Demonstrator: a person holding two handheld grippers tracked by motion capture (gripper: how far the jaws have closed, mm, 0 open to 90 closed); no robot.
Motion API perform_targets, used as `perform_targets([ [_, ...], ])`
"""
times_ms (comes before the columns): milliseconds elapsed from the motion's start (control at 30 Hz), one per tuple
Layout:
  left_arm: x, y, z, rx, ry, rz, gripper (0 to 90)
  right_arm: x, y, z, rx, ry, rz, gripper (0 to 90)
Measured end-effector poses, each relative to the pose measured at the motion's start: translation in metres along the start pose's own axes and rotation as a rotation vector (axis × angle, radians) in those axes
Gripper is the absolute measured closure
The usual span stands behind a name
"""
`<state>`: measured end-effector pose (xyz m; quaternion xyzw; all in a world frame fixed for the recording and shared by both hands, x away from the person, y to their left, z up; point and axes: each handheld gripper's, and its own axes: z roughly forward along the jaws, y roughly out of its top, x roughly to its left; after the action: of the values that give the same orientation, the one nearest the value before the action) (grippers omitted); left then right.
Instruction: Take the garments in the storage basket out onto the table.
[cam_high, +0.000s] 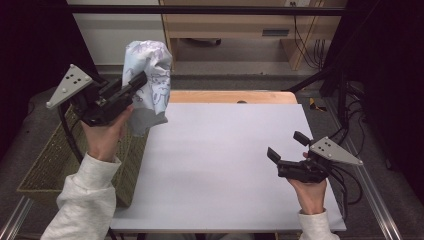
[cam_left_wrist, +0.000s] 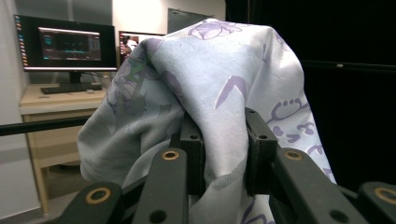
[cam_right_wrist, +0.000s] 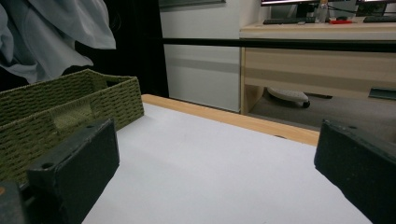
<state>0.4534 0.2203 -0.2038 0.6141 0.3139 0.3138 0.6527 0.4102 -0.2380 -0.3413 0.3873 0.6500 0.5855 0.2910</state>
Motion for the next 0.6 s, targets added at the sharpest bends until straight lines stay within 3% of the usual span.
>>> perform_targets([
  [100,-0.006,-0.005,0.007,0.002,-0.018,0.011,72.8,0.0,0.0,0.0,-0.003,0.001,-0.001,0.4],
  [333,-0.02,-0.019,0.021,0.035,-0.058,0.005,72.7,0.0,0.0,0.001,0.002,0.007,0.0,0.4],
  [600,-0.033,-0.032,0.033,0.039,-0.099,-0.011,72.7,0.0,-0.001,0.001,0.003,0.006,0.0,0.4],
])
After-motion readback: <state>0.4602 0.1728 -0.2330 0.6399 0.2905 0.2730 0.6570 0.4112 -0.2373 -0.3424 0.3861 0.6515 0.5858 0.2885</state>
